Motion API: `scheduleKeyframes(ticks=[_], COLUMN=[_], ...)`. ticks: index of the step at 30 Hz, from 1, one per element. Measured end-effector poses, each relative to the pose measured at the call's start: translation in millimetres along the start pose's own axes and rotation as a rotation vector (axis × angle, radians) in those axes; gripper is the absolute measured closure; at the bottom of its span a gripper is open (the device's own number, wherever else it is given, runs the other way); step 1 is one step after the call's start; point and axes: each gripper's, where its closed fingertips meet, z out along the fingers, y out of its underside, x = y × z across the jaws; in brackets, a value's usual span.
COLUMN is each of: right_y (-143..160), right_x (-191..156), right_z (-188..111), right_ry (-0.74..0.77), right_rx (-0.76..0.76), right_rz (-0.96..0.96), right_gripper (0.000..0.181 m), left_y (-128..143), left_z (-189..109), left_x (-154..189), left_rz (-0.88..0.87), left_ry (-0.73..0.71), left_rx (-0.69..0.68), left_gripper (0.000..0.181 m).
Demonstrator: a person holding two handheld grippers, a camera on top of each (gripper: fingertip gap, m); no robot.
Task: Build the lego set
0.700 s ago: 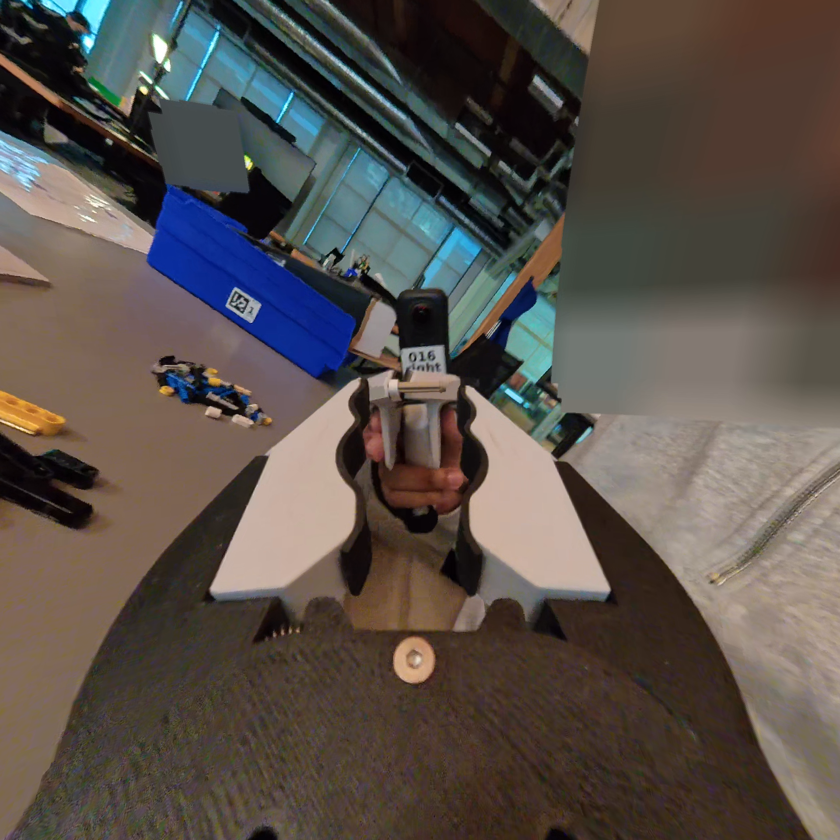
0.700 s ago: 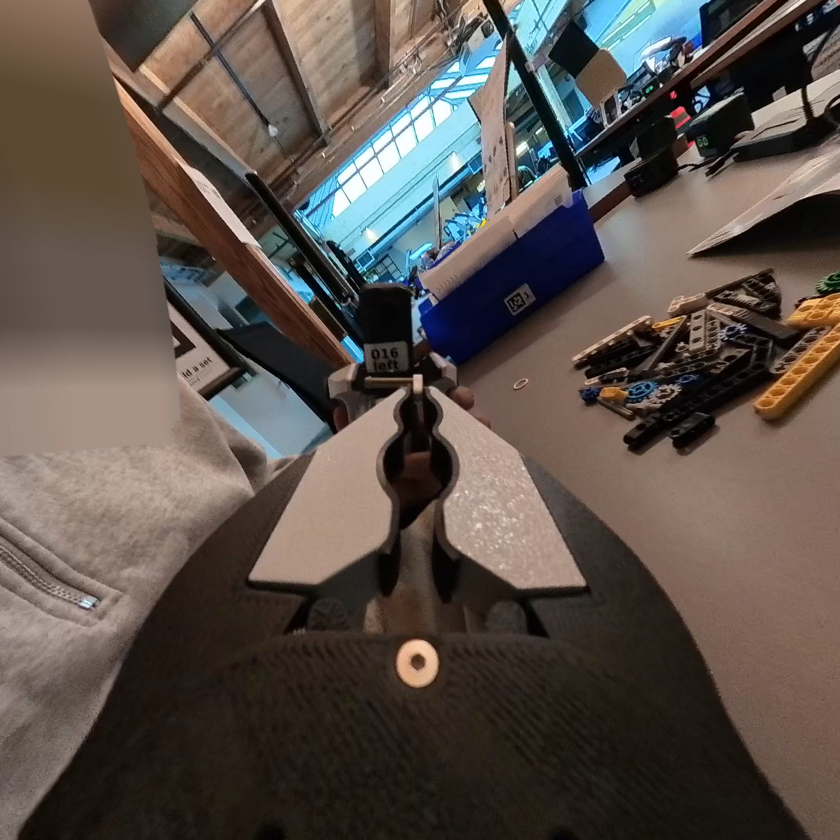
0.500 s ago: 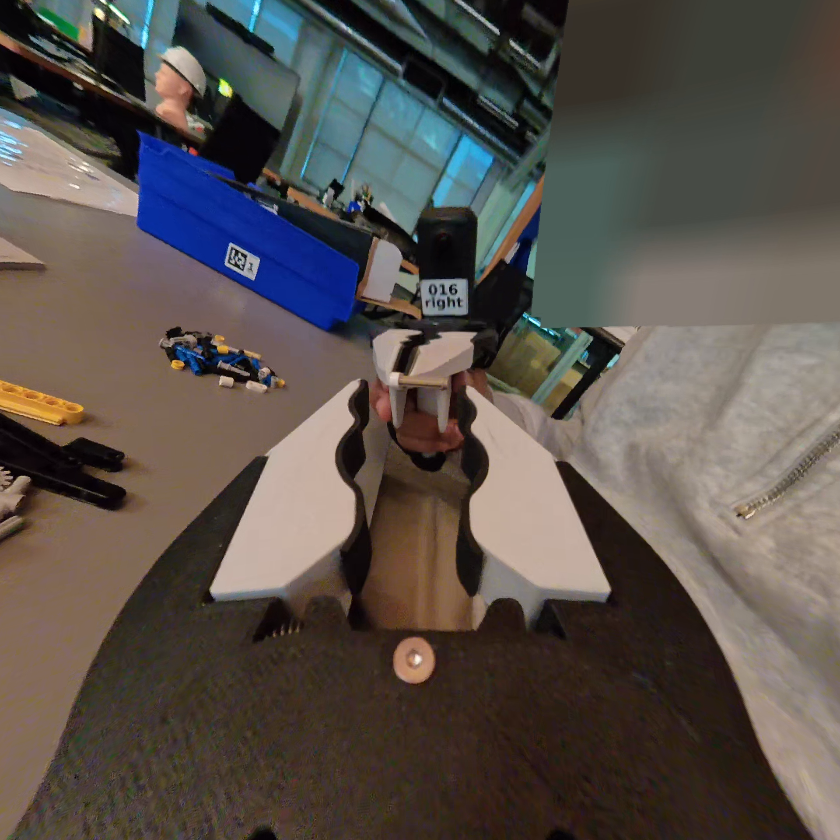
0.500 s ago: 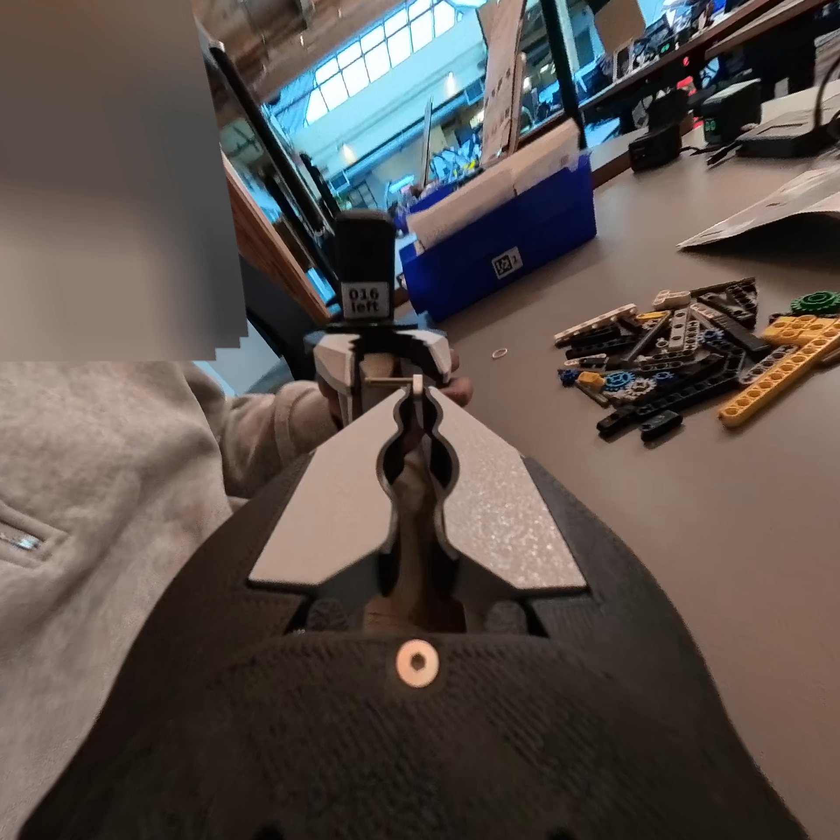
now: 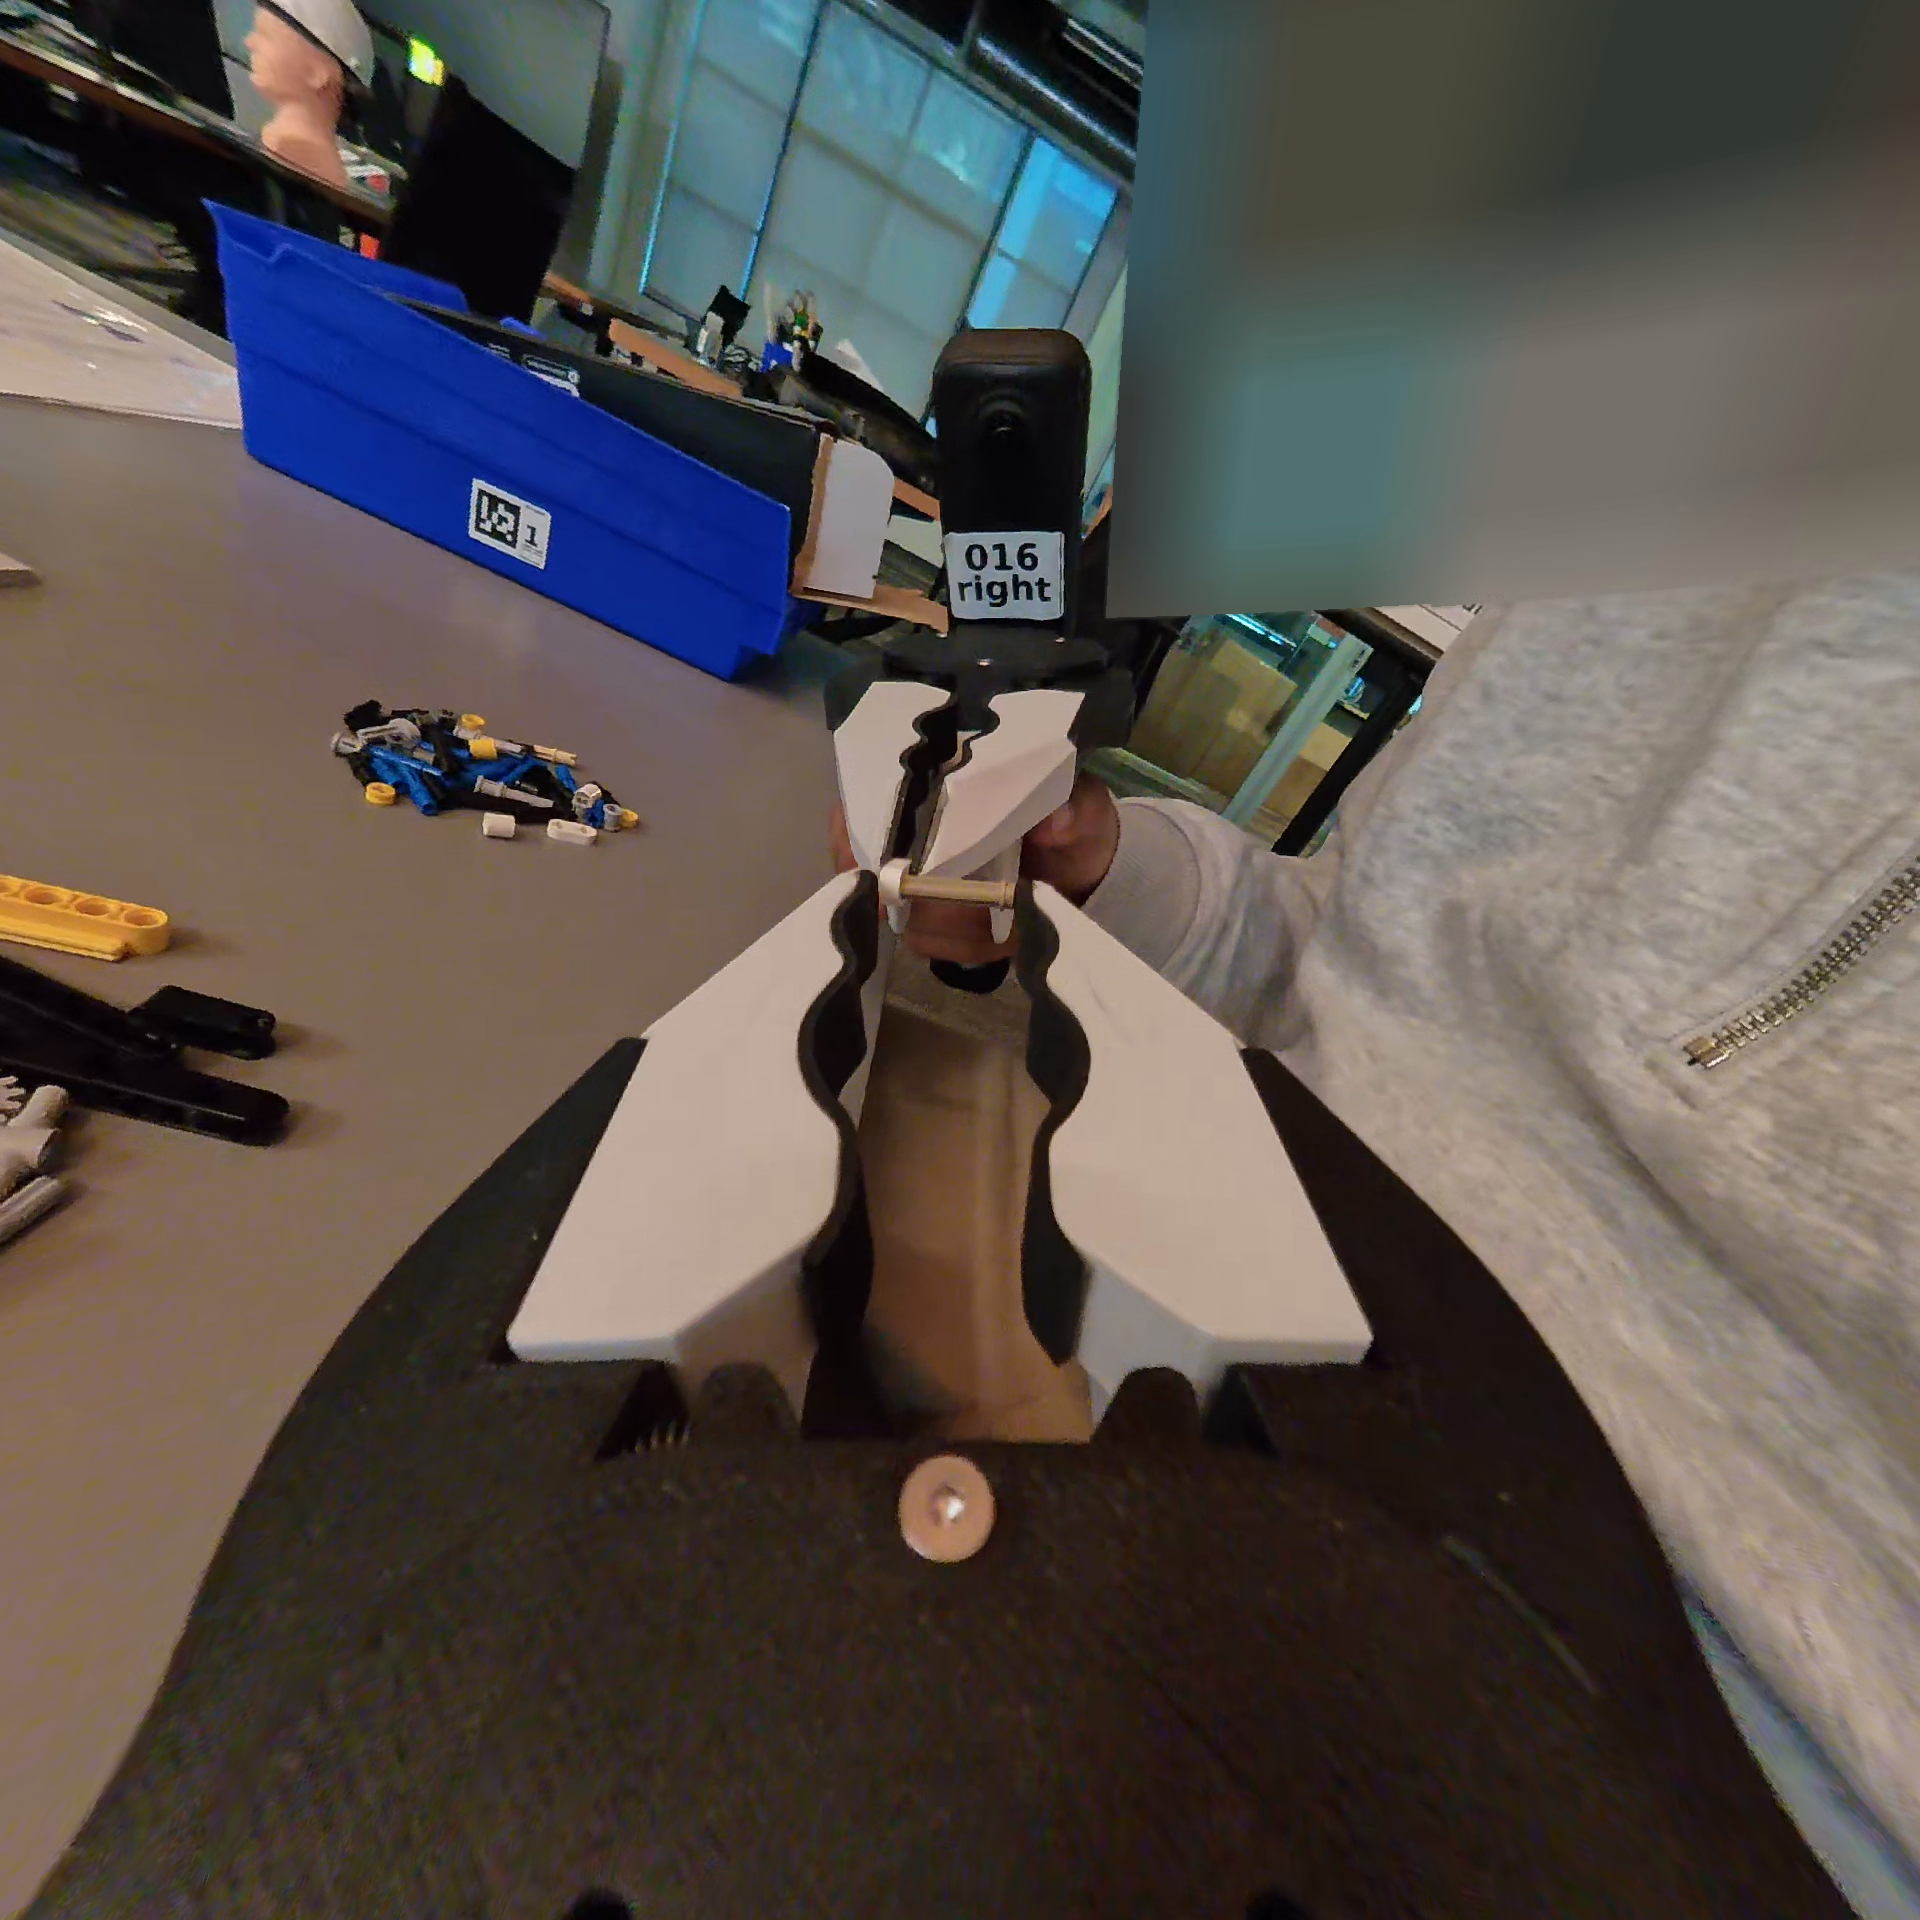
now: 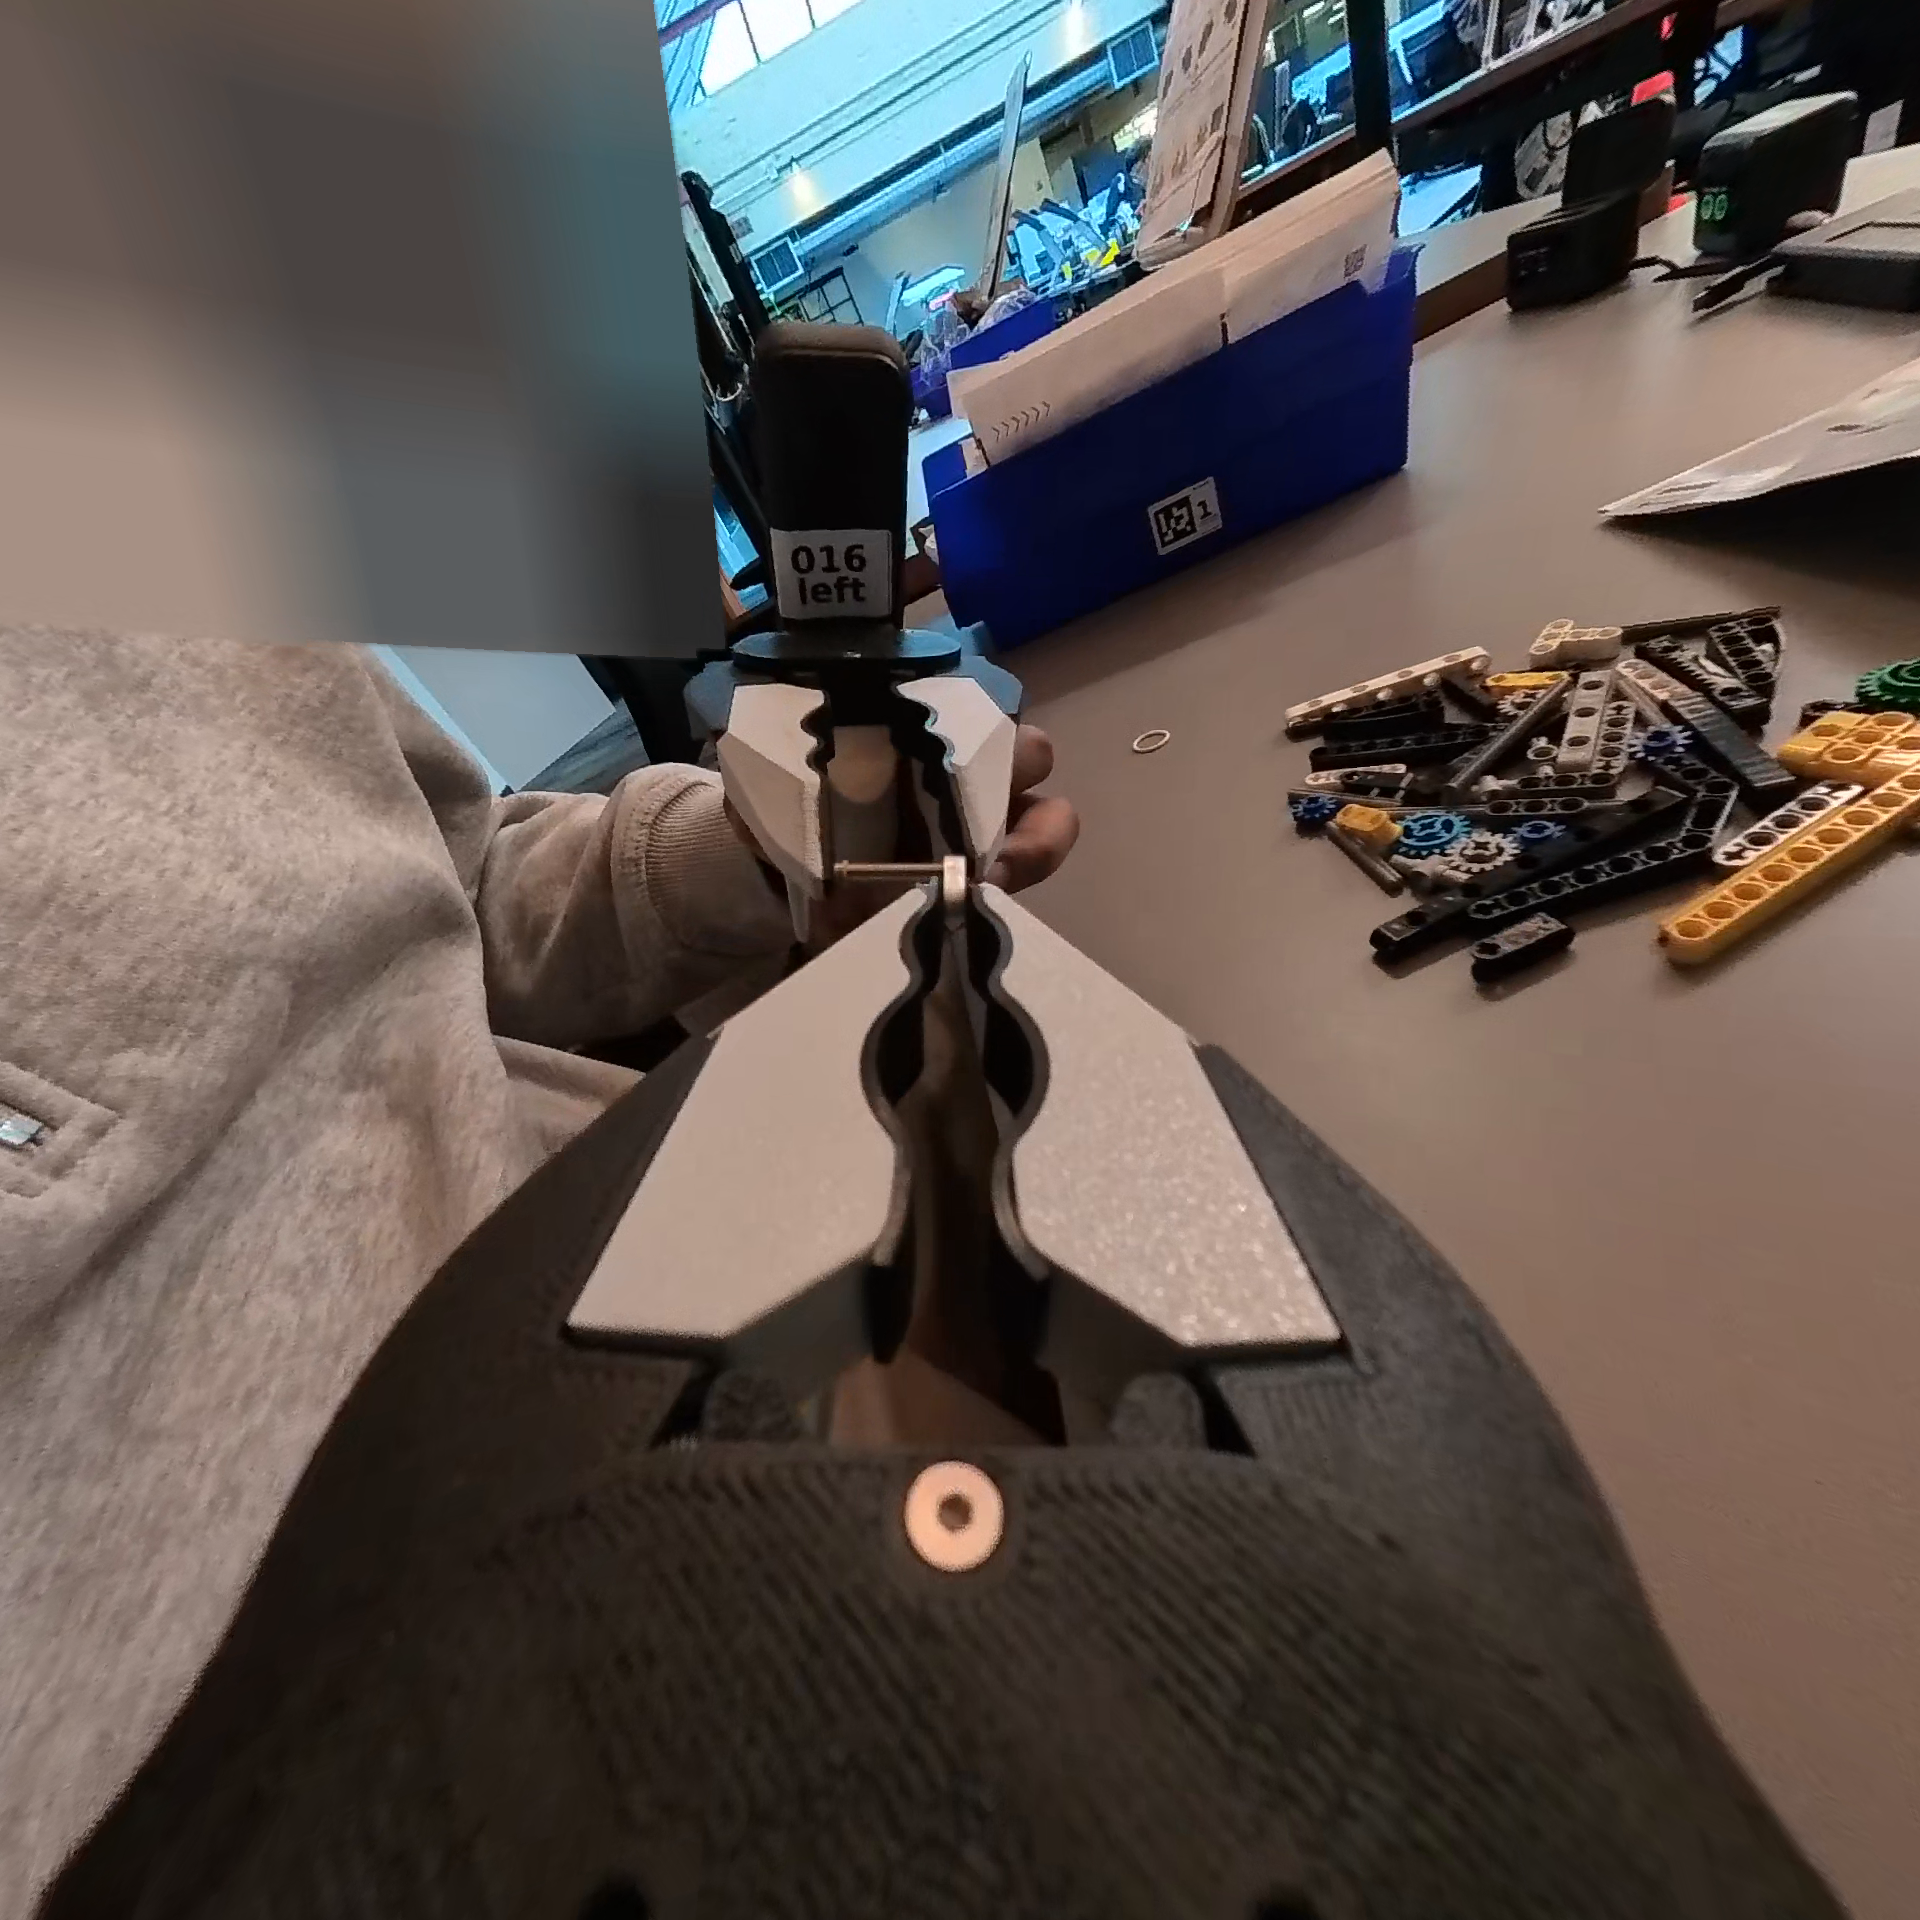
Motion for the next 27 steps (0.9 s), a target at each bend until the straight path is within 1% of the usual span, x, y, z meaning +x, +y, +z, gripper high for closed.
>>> scheduleKeyframes(ticks=[10,13,16,24,27], right_y=[-1.9,-4.6,-7.4,-8.4,-8.4], right_x=[1.0,0.8,-3.5,-8.1,-8.8], right_z=[0.5,0.0,-0.3,0.4,0.7], right_ry=[0.012,0.009,-0.021,-0.042,-0.041], right_rx=[0.018,0.037,0.055,0.062,0.062], right_rz=[-0.004,0.003,0.015,0.013,0.006], right_gripper=[0.179,0.164,0.158,0.158,0.161], left_y=[-1.5,-4.6,-6.7,-10.9,-12.3], left_z=[-0.5,-1.0,0.2,0.9,0.2], left_x=[-1.0,-3.0,-1.7,1.1,2.5], left_rz=[0.032,0.014,-0.016,-0.031,-0.036], left_ry=[-0.018,-0.025,-0.01,0.004,0.015], left_rx=[0.004,0.029,0.05,0.082,0.09], left_gripper=[0.158,0.158,0.158,0.158,0.158])
